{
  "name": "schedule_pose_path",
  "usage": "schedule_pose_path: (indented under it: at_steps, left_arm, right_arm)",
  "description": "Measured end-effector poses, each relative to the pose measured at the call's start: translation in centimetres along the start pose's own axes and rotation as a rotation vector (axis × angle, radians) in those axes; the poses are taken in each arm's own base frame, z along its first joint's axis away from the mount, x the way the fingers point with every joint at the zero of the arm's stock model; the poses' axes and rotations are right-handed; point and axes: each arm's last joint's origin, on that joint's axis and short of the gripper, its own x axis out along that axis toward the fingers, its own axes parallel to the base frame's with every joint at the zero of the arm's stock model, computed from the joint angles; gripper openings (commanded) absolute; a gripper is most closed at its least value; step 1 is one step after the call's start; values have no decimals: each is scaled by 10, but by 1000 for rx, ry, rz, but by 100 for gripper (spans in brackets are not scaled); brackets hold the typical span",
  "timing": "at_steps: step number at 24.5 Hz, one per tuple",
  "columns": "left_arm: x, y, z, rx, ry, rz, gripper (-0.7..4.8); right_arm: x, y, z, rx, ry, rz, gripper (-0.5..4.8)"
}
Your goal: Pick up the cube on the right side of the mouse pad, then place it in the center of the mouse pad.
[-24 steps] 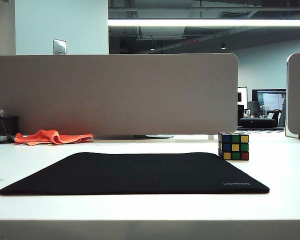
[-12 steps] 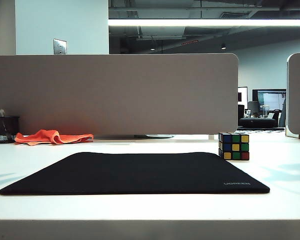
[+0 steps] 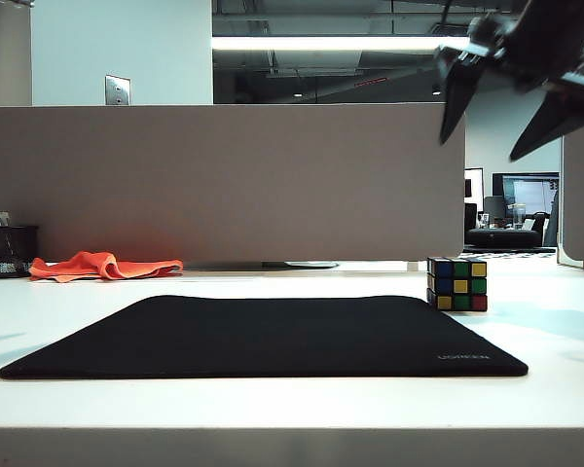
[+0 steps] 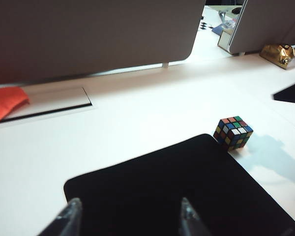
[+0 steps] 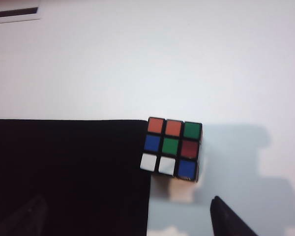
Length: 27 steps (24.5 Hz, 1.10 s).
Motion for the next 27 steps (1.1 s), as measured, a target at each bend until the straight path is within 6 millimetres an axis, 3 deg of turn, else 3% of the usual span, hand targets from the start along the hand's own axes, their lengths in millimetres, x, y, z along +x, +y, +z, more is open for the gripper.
schedule_pose_path:
  at_steps: [9,11,16,20,27]
  left_arm:
    - [1,1,-7,-26,67,4,261]
    - [1,1,-9,-33,86,4,261]
    - [1,1,-10,-38,99,4,261]
    - [1,1,-11,-42,109,4,261]
    - [1,1,-11,-41,109,5,261]
  right_arm:
    - [62,12,14,-29,102,-168,479]
    - [79,13,13,-37,155,-200,479]
    - [98,12,11,-40,187,-231,479]
    - [124,7,-5,-34,268,-253,479]
    - [135,5,-13,-31,315,-261,479]
